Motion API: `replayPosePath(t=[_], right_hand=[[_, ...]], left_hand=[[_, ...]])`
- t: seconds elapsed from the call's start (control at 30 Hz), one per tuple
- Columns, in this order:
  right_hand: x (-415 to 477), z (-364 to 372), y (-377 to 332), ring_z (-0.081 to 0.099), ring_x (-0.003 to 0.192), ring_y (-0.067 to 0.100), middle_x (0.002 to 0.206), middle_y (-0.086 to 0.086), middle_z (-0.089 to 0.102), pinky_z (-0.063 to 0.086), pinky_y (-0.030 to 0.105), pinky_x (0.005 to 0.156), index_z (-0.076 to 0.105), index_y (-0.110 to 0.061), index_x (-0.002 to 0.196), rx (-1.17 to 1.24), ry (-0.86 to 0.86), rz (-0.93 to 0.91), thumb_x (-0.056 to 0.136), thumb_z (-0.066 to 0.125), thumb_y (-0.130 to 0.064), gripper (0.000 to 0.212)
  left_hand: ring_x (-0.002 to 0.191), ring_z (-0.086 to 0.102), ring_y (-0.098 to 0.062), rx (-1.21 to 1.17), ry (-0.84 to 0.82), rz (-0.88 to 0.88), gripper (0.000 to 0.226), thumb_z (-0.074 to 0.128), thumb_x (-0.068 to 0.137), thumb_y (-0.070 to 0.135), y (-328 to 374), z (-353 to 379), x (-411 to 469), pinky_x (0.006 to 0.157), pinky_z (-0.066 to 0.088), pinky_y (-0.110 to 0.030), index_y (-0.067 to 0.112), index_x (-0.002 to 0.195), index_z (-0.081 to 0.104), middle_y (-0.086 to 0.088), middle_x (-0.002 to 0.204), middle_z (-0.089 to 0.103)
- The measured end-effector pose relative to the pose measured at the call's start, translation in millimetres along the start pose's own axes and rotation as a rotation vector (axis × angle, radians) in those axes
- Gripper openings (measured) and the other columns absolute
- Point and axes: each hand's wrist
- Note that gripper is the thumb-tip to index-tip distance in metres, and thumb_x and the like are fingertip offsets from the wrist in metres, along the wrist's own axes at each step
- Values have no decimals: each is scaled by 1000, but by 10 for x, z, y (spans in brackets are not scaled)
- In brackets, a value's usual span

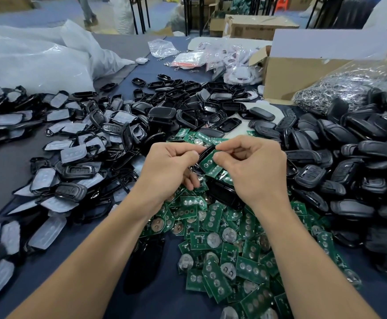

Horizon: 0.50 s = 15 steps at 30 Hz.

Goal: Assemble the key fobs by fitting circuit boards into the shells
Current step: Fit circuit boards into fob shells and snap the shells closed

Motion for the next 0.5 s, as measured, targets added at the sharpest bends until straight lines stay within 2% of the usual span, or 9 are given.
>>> replayPosePath(t=[0.1, 0.17, 0.3, 0.4, 0.5], right_hand=[[7, 5, 5, 67, 62, -3, 68, -22, 72, 52, 10, 62, 79, -32, 74, 1, 16, 9, 76, 90, -15, 21], [-1, 12, -3, 66, 61, -3, 69, -22, 72, 51, 10, 62, 80, -31, 75, 6, 33, 12, 76, 90, -15, 19], [-3, 26, -12, 64, 61, -7, 71, -25, 71, 49, 8, 61, 79, -32, 76, 1, 32, 2, 76, 90, -13, 22], [6, 23, -5, 64, 60, -7, 70, -25, 71, 49, 8, 61, 80, -31, 75, 2, 25, 9, 76, 90, -12, 21], [5, 21, -6, 65, 61, -8, 71, -25, 71, 48, 6, 60, 81, -27, 76, -14, 11, 6, 77, 89, -10, 19]], left_hand=[[50, 67, -31, 4, 9, -4, 31, 64, 99, 12, -8, 8, 15, 52, 51, -37, 36, 92, 84, -21, 80, 77], [49, 67, -30, 9, 10, -3, 34, 64, 99, 11, -6, 20, 16, 54, 50, -42, 37, 89, 84, -20, 80, 77], [44, 65, -23, 11, 11, 13, 35, 63, 100, 2, 11, 33, -3, 42, 49, -27, 29, 87, 82, -6, 80, 80], [42, 64, -19, 18, 23, 16, 33, 62, 100, 0, 31, 44, -10, 40, 47, -22, 24, 89, 80, -1, 72, 78], [41, 63, -19, 19, 23, 20, 39, 61, 100, -2, 35, 52, -20, 40, 47, -22, 28, 84, 81, 2, 65, 76]])
Point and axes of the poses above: each hand's wrist, its own x-axis towards the middle knuckle, its own z-axis out of the palm, y = z × x
